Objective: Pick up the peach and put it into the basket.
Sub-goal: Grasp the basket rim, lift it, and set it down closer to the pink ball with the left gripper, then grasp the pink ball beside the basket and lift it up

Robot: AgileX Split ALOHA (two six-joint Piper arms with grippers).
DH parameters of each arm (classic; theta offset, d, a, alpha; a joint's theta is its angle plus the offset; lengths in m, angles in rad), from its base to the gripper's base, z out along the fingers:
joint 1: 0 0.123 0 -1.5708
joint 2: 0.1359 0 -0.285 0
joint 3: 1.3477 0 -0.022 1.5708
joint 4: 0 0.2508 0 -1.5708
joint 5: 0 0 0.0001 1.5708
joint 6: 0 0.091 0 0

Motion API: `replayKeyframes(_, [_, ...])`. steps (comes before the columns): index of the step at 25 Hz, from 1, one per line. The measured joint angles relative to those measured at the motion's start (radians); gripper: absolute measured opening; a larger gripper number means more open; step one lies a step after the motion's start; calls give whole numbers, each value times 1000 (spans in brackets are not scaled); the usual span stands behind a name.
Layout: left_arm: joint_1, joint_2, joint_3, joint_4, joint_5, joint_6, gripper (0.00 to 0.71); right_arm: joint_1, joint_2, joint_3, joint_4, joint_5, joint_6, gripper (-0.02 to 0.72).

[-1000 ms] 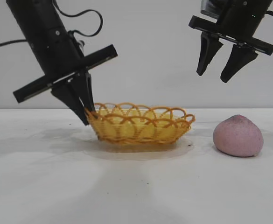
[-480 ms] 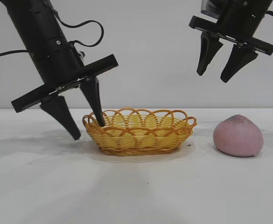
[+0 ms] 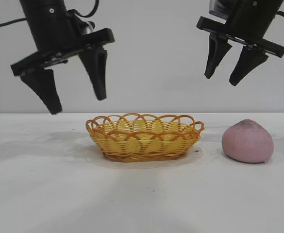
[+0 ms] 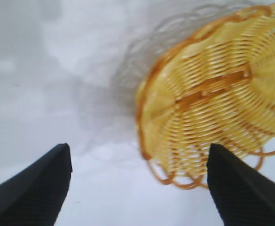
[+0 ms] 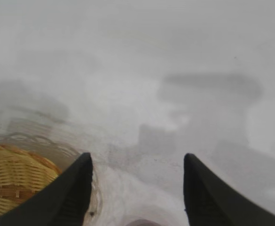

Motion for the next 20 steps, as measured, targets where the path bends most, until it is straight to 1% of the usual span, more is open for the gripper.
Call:
replayKeyframes(4, [0,0,-56,165,39,0,529,0,0,0,0,0,0,361])
replayKeyframes(7, [11,0,-64,250,58,0,529,0,0,0,0,-4,0,361])
replayKeyframes(10, [61,0,-64,282,80,0,529,0,0,0,0,-8,0,361])
replayKeyframes(16, [205,0,-64,286,144,0,529,0,0,0,0,-10,0,361])
replayKeyframes(18, [236,0,-64,286,174,0,529,0,0,0,0,-10,0,361])
replayKeyframes(20, [255,0,-64,286,182,0,529,0,0,0,0,-10,0,361])
